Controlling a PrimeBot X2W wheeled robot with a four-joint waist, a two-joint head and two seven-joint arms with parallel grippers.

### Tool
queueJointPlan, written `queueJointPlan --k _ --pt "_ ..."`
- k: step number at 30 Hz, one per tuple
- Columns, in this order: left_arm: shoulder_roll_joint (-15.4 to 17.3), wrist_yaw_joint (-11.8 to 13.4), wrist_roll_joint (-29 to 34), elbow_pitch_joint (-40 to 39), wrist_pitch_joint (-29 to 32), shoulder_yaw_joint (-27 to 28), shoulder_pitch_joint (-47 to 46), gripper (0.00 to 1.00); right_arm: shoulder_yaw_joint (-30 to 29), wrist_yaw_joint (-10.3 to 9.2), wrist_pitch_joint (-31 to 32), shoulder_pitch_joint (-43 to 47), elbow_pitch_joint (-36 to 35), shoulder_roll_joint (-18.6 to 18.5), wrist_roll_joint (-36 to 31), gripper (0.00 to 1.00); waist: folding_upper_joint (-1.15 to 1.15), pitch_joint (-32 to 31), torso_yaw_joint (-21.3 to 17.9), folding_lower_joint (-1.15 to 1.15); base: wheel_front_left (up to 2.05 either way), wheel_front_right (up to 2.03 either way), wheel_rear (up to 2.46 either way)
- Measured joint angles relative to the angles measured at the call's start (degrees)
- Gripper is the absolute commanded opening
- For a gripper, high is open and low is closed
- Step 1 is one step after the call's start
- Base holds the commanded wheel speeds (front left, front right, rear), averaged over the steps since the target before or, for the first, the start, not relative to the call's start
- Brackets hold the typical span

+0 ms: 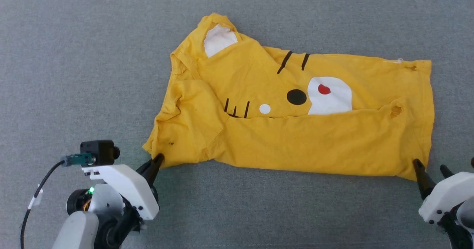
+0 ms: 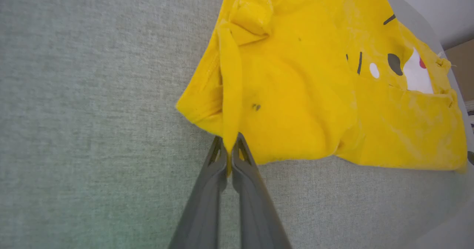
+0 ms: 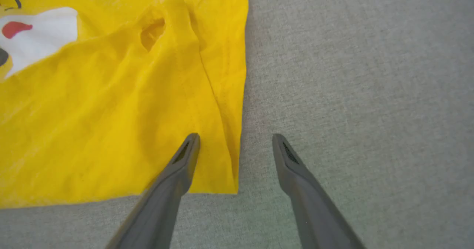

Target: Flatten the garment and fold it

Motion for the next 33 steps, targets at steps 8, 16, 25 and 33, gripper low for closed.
queueJointPlan --k 8,16,25,33 --pt "0.42 -0.01 0.00 0.01 0.00 -0.08 -0.89 0.00 0.16 -0.01 1.93 -1.33 4.34 -0.12 1.10 1.00 0.00 0.47 0.87 -0.01 0.00 0.00 0.00" --pt "0.49 -0.10 -0.04 0.20 -0.02 -0.22 -1.16 0.00 -0.03 -0.04 1.69 -4.13 7.10 -0.59 1.24 0.00 0.00 0.92 1.31 -0.01 0.00 0.00 0.00" --pt "0.10 -1.54 -3.64 -0.36 -0.97 0.86 -1.49 0.00 -0.64 -0.03 1.20 -5.12 4.59 0.04 0.63 0.00 0.00 0.09 0.84 0.00 0.00 0.00 0.00" --pt "2.07 -1.40 -5.78 -6.13 0.27 3.57 6.03 0.00 -4.60 0.02 3.80 -3.43 -1.32 0.18 0.65 0.00 0.00 -2.55 0.52 -0.01 0.00 0.00 0.00"
